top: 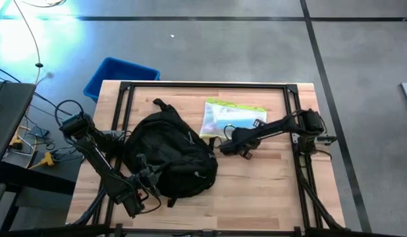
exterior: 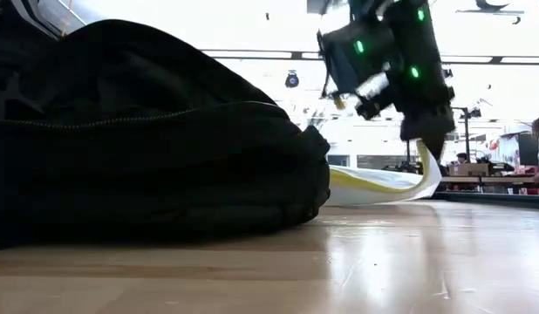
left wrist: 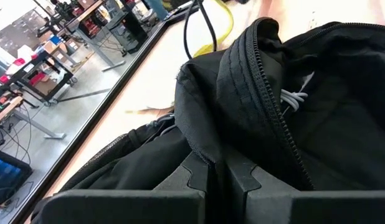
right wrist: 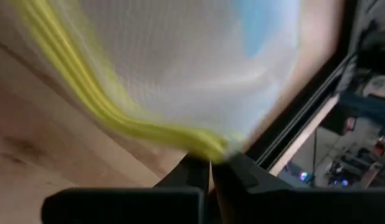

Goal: Unpack backpack
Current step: Remove the yellow zip bag from the black backpack, then remove the black cellphone from the black backpack

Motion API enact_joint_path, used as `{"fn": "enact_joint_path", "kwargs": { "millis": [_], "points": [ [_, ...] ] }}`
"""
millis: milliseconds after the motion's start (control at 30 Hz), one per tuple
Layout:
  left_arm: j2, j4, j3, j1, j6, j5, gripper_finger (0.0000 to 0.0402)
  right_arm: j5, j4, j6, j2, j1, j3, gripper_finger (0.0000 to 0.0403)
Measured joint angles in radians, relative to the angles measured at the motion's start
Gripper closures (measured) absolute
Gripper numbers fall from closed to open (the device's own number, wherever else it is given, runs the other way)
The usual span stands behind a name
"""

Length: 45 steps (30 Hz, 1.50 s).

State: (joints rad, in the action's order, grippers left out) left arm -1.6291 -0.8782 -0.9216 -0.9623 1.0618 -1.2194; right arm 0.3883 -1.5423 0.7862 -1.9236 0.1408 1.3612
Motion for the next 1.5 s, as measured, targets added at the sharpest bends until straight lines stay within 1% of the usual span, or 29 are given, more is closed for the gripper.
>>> {"fn": "enact_joint_path", "kwargs": {
  "millis": [67,133,233,300,433,533,567,633,700,867,967,1033,1100,1167,1233,1333,1433,1500],
  "points": [
    [0.000,0.001,0.000,0.000,0.000,0.000,0.0402,0.000,-0.003,0.000,0.000,0.016,0.077,0.0402],
    [0.000,0.001,0.000,0.000,0.000,0.000,0.0402,-0.025,0.031,-0.005,0.000,0.026,0.149,0.0402],
    [0.000,0.001,0.000,0.000,0.000,0.000,0.0402,-0.049,0.181,-0.093,0.000,0.034,0.225,0.0402],
    [0.000,0.005,0.000,0.000,0.000,0.003,0.0402,-0.069,0.314,-0.162,0.001,0.029,0.244,0.0402],
    [0.000,0.010,0.000,-0.001,0.000,0.006,0.0402,-0.167,0.580,-0.245,0.001,-0.014,0.189,0.0402],
    [0.000,0.011,0.000,-0.002,0.000,0.014,0.0402,-0.303,0.734,-0.273,0.001,-0.058,0.088,0.0402],
    [0.000,0.011,0.000,-0.001,0.000,0.016,0.0402,-0.339,0.756,-0.280,0.001,-0.075,0.052,0.0402],
    [0.000,0.011,0.000,-0.002,0.000,0.017,0.0402,-0.354,0.753,-0.287,0.000,-0.109,-0.008,0.0402],
    [0.000,0.011,0.000,-0.002,0.000,0.018,0.0402,-0.295,0.755,-0.284,0.000,-0.152,-0.057,0.0403],
    [0.000,0.012,0.000,0.000,0.000,0.006,0.0402,-0.002,0.771,-0.270,0.000,-0.267,-0.108,0.0403],
    [0.000,0.012,0.000,0.000,0.000,0.002,0.0402,0.117,0.822,-0.269,0.000,-0.344,-0.121,0.0403],
    [0.000,0.012,0.000,0.000,0.000,0.000,0.0402,0.147,0.866,-0.254,0.000,-0.391,-0.135,0.0403],
    [0.000,0.013,0.000,0.000,0.000,-0.001,0.0402,0.139,0.882,-0.242,0.000,-0.426,-0.146,0.0403],
    [0.000,0.014,0.000,0.000,0.000,-0.001,0.0402,0.119,0.873,-0.236,0.000,-0.438,-0.147,0.0403],
    [0.000,0.018,0.000,0.000,0.001,0.000,0.0402,0.121,0.859,-0.249,0.007,-0.421,-0.147,0.0403],
    [0.000,0.032,0.000,0.000,0.000,0.001,0.0402,0.169,0.841,-0.285,0.049,-0.337,-0.147,0.0403],
    [0.000,0.049,0.000,-0.001,0.000,0.000,0.0402,0.247,0.815,-0.283,0.121,-0.207,-0.145,0.0403],
    [0.000,0.067,0.000,0.000,-0.004,-0.001,0.0402,0.289,0.822,-0.255,0.164,-0.096,-0.146,0.0403]
  ]
}}
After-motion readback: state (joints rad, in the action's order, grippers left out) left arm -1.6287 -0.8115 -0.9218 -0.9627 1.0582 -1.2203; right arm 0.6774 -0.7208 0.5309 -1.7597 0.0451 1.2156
